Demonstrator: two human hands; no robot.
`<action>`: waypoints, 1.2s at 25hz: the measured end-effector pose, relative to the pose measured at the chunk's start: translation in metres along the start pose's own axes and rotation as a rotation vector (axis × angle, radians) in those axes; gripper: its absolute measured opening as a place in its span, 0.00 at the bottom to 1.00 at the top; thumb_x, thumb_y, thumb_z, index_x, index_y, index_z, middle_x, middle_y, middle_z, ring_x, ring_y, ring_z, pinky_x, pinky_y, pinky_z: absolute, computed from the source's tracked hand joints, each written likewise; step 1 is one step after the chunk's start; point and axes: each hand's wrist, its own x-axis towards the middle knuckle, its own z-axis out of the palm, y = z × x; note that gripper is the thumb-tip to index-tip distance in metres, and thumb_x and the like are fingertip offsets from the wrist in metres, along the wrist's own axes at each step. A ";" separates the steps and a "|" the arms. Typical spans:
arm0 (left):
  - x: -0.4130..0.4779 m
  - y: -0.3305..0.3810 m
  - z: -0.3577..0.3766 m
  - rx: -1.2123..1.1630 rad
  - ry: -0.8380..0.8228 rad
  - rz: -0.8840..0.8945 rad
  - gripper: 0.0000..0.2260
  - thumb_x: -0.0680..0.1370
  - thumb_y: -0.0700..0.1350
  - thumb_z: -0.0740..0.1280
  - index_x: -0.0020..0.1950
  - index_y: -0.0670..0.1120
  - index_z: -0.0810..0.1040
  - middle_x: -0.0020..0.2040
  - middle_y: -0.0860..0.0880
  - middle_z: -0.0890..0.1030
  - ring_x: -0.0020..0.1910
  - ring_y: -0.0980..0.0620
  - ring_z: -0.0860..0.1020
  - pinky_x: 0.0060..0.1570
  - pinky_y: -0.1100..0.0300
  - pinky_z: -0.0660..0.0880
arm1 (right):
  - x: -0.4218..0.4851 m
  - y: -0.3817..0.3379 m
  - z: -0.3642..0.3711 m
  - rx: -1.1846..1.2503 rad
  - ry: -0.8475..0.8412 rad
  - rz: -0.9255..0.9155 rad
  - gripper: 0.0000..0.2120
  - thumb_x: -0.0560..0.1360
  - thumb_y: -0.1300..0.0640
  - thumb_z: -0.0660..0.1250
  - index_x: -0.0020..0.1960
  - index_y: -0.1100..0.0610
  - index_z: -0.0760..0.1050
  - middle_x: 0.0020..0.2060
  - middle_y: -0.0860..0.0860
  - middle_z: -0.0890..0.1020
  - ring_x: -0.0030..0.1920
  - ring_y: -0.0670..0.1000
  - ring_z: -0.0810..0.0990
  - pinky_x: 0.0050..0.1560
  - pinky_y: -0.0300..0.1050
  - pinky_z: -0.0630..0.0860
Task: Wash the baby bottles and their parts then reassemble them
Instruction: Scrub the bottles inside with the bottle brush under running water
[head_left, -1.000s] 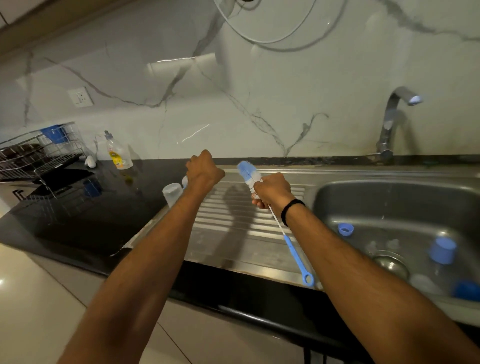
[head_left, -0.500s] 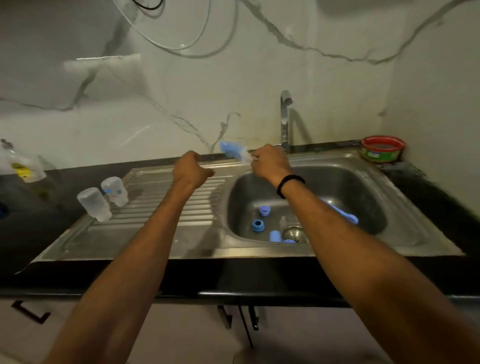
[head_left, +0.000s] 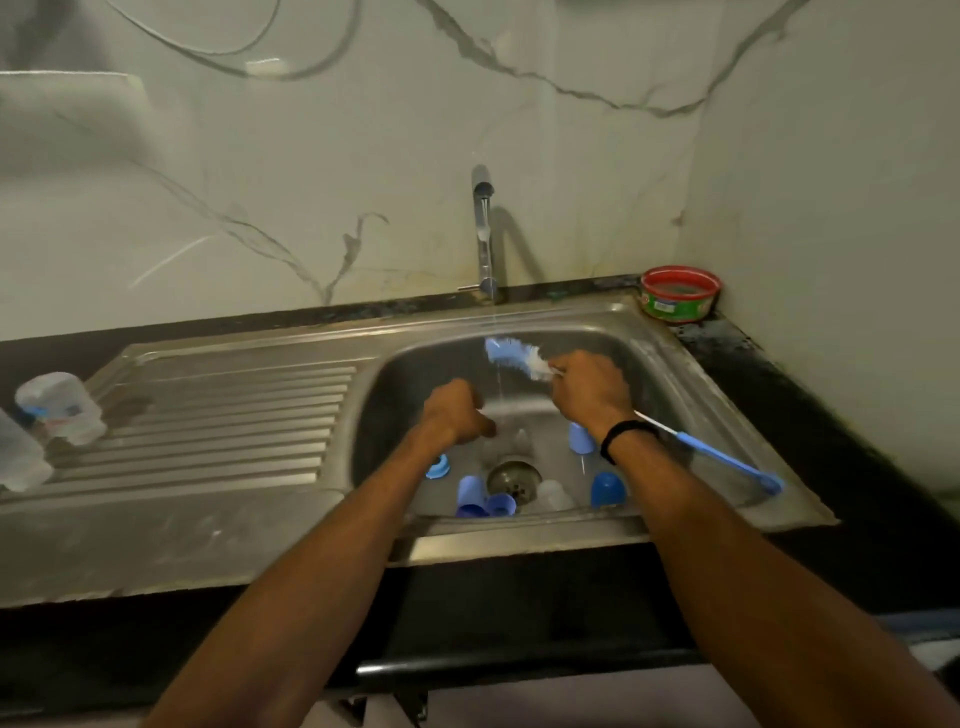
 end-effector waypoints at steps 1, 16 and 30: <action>0.009 0.003 0.013 0.029 -0.065 0.026 0.22 0.73 0.46 0.77 0.65 0.46 0.78 0.63 0.46 0.79 0.59 0.47 0.78 0.54 0.58 0.73 | 0.005 0.006 0.004 -0.010 -0.007 0.018 0.15 0.77 0.59 0.65 0.62 0.53 0.80 0.54 0.58 0.83 0.54 0.61 0.81 0.50 0.48 0.76; 0.018 0.042 0.100 0.141 -0.581 -0.034 0.31 0.71 0.72 0.68 0.55 0.45 0.77 0.43 0.47 0.82 0.41 0.52 0.79 0.45 0.57 0.74 | 0.027 0.008 0.028 -0.046 0.035 0.000 0.14 0.78 0.58 0.66 0.62 0.54 0.79 0.54 0.56 0.83 0.53 0.59 0.81 0.48 0.47 0.76; 0.027 0.015 0.043 -0.504 -0.154 -0.095 0.24 0.73 0.51 0.76 0.61 0.45 0.68 0.50 0.47 0.78 0.41 0.53 0.77 0.32 0.62 0.73 | 0.022 0.007 0.015 0.002 0.146 0.017 0.14 0.79 0.61 0.62 0.61 0.52 0.80 0.51 0.55 0.83 0.52 0.59 0.81 0.47 0.46 0.75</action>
